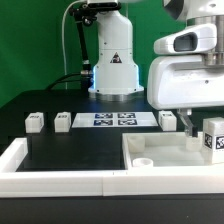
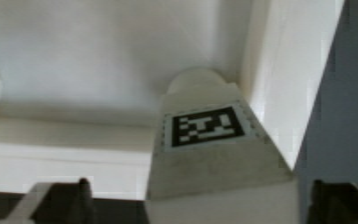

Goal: Assemble square table

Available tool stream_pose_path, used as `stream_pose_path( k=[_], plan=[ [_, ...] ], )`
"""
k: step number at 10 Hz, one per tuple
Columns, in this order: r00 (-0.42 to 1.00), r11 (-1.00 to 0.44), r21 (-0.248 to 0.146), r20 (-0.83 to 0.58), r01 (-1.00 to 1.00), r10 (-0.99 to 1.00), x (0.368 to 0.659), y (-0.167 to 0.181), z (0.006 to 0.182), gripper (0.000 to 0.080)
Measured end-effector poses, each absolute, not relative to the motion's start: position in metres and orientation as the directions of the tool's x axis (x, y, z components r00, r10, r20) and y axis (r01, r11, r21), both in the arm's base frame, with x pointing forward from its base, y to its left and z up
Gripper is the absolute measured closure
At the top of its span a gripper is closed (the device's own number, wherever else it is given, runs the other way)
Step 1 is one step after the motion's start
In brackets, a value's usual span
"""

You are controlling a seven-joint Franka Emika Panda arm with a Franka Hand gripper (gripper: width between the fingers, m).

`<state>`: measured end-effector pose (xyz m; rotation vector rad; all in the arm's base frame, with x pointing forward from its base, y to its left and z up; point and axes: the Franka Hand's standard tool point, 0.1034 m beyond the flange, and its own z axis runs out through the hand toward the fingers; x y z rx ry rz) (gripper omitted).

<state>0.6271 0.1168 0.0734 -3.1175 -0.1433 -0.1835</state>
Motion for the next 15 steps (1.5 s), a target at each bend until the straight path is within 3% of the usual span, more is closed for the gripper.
stream_pose_path(
  k=[2,5,10,12,15],
  plan=[
    [0.990,-0.997,-0.012,0.117,0.075,0.073,0.6270,0.1168,0.0733,0.0508],
    [0.992,-0.998,-0.014,0.117,0.058,0.056,0.6269,0.1165,0.0729,0.0508],
    [0.883,-0.887,-0.087,0.090,-0.453,-0.460,0.6259,0.1136,0.0711,0.0508],
    [0.697,-0.699,-0.106,0.062,-0.707,-0.714,0.6240,0.1150,0.0701,0.0507],
    [0.443,-0.442,-0.100,0.020,-0.891,-0.896,0.6229,0.1160,0.0700,0.0507]
  ],
)
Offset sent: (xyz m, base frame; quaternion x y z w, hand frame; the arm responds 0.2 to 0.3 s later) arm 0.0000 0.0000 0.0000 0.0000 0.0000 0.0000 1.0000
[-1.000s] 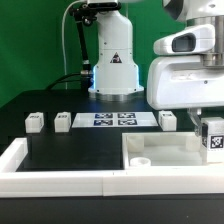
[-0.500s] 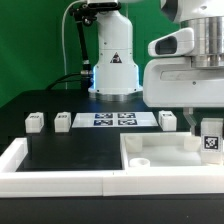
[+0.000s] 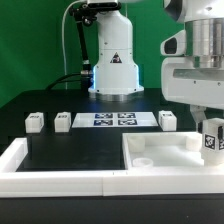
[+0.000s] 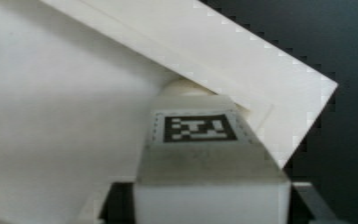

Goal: Assemble square table

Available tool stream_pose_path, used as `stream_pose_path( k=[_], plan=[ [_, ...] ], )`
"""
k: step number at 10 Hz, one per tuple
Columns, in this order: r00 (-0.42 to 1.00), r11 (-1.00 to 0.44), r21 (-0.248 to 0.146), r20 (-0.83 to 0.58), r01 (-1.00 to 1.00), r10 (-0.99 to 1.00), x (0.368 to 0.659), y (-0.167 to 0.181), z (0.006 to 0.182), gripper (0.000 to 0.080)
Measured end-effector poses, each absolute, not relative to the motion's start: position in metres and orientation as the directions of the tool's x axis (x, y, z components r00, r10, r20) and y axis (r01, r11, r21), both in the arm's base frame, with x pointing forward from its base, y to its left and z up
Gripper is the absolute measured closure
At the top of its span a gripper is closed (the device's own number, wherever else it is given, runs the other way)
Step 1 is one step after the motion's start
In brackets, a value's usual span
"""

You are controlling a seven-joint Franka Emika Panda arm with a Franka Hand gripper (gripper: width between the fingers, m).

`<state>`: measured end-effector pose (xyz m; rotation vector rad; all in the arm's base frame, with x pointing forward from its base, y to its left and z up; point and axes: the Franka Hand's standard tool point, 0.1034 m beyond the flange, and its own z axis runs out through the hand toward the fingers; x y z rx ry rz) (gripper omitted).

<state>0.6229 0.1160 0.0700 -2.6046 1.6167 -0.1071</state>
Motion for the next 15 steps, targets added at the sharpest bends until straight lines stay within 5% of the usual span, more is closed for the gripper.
stream_pose_path(
  k=[6,8,15],
  plan=[
    [0.201,-0.199,-0.093,-0.024,-0.976,-0.979,0.6229,0.1155,0.0694,0.0506],
    [0.295,-0.293,-0.103,-0.013,-0.951,-0.955,0.6235,0.1171,0.0695,0.0223],
    [0.822,-0.823,-0.096,0.059,-0.560,-0.567,0.6261,0.1206,0.0713,0.0151]
  ],
)
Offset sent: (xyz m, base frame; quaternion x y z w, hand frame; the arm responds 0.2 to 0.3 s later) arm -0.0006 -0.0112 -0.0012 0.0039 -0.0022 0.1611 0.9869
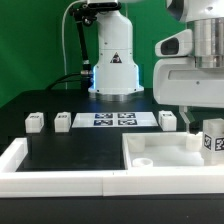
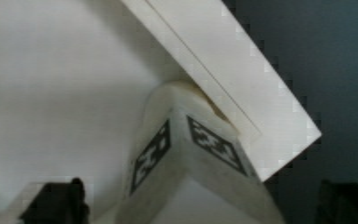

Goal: Assemble square table

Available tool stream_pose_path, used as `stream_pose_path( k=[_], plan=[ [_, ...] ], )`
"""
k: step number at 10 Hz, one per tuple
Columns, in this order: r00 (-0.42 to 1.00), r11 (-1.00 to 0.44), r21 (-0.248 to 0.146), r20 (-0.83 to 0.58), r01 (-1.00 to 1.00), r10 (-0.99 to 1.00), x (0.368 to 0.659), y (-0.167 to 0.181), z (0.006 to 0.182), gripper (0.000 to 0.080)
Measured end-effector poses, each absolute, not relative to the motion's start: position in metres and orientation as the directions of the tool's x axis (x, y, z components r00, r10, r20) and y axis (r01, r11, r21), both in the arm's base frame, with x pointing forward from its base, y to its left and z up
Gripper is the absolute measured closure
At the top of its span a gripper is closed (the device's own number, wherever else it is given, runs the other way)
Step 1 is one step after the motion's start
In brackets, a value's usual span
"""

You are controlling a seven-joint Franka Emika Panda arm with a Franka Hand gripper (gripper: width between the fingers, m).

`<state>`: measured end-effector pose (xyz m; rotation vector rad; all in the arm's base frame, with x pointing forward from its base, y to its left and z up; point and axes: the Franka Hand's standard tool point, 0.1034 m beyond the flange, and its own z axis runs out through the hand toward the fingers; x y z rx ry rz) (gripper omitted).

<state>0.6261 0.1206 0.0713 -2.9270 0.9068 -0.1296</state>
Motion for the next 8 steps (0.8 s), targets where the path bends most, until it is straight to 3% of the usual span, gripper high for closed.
stream_pose_path(
  k=[3,8],
  plan=[
    [0.932,-0.935,-0.067,0.083,-0.348,-0.353,0.6250,0.1245,0.0708,0.0151],
    [0.994,-0.999,-0.019,0.106,-0.035,-0.036,0.6264,0.1189,0.0710,0.0151]
  ],
)
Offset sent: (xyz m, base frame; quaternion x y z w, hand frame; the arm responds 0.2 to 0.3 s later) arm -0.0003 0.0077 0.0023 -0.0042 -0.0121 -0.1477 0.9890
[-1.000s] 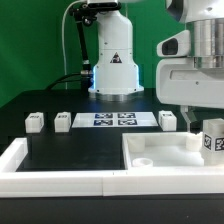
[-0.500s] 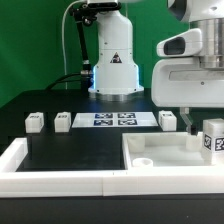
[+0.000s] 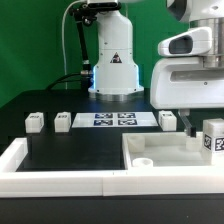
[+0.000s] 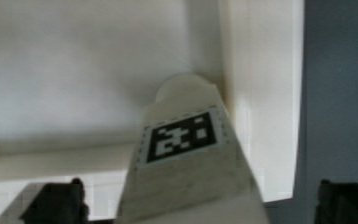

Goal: Assemble square table

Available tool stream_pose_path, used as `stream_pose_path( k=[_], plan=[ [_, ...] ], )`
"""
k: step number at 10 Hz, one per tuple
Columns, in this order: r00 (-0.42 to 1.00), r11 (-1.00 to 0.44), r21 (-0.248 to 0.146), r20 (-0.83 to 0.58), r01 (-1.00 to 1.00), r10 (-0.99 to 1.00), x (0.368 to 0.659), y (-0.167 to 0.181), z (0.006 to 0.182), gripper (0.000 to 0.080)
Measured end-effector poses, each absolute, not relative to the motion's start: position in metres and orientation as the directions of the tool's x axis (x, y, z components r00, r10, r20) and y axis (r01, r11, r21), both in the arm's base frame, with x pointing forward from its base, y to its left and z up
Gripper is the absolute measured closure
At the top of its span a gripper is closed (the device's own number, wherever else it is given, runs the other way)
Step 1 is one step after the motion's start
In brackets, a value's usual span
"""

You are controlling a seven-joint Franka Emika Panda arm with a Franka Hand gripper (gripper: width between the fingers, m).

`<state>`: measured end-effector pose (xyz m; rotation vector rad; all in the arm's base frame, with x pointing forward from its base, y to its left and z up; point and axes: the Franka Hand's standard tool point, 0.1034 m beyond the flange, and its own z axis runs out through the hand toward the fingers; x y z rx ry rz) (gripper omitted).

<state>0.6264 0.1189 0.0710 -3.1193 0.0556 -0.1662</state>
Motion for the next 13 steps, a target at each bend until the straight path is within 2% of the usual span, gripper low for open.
stream_pose_path(
  k=[1,3,4,5,9,11,13],
  plan=[
    [0.994,-1.000,-0.010,0.107,0.022,0.021,0.6268,0.1169,0.0710,0.0151],
    [0.993,-0.999,-0.006,0.107,0.053,0.052,0.6270,0.1153,0.0709,0.0408],
    [0.993,-0.999,-0.006,0.107,0.052,0.051,0.6270,0.1153,0.0709,0.0408],
    [0.993,-0.999,-0.006,0.107,0.052,0.051,0.6268,0.1153,0.0707,0.0509],
    [0.994,-1.000,-0.014,0.106,-0.013,-0.014,0.6267,0.1153,0.0705,0.0509],
    [0.957,-0.963,-0.045,0.104,-0.267,-0.270,0.6260,0.1181,0.0707,0.0509],
    [0.863,-0.868,-0.066,0.098,-0.492,-0.496,0.6246,0.1193,0.0699,0.0509]
  ],
)
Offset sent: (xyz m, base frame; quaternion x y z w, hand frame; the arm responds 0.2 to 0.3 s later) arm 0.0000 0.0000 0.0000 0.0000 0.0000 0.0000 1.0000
